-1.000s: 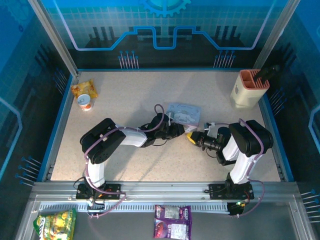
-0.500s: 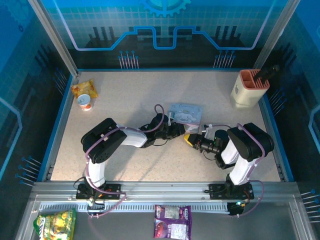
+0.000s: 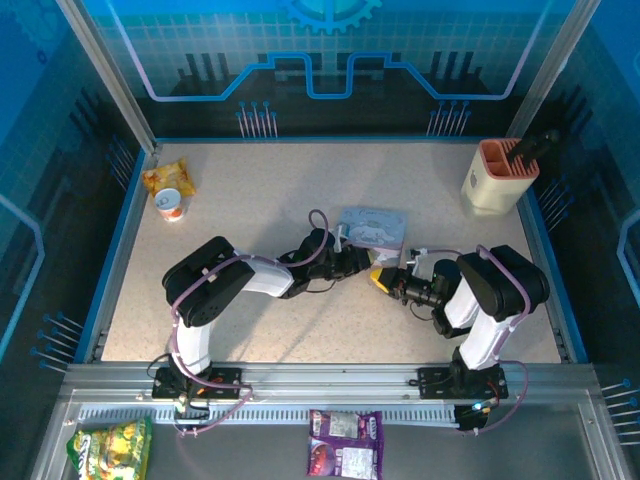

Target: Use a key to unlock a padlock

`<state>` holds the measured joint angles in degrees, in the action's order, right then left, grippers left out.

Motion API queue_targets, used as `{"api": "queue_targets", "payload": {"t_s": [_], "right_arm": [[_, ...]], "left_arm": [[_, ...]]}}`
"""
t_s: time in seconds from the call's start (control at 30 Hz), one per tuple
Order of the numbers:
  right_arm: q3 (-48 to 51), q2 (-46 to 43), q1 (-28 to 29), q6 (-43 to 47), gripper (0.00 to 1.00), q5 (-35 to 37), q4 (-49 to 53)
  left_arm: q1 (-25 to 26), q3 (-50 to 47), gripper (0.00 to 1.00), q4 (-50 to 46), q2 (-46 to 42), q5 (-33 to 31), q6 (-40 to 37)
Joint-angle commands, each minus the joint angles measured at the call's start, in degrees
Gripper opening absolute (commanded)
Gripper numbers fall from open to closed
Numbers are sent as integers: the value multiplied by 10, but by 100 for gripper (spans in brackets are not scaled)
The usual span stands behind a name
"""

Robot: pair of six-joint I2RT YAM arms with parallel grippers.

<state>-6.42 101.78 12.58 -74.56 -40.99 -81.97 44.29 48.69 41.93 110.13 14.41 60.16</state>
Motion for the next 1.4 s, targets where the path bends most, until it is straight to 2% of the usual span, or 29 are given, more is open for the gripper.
{"api": "queue_targets", "payload": {"t_s": [0.0, 0.53, 1.37], "right_arm": [[-3, 10, -16, 3, 0, 29, 3], [12, 8, -38, -6, 0, 61, 3], [-26, -1, -25, -16, 0, 66, 3]], "left_arm": [[19, -4, 11, 50, -21, 61, 13], [19, -14, 10, 41, -14, 54, 3], [42, 11, 10, 32, 4, 53, 20]]}}
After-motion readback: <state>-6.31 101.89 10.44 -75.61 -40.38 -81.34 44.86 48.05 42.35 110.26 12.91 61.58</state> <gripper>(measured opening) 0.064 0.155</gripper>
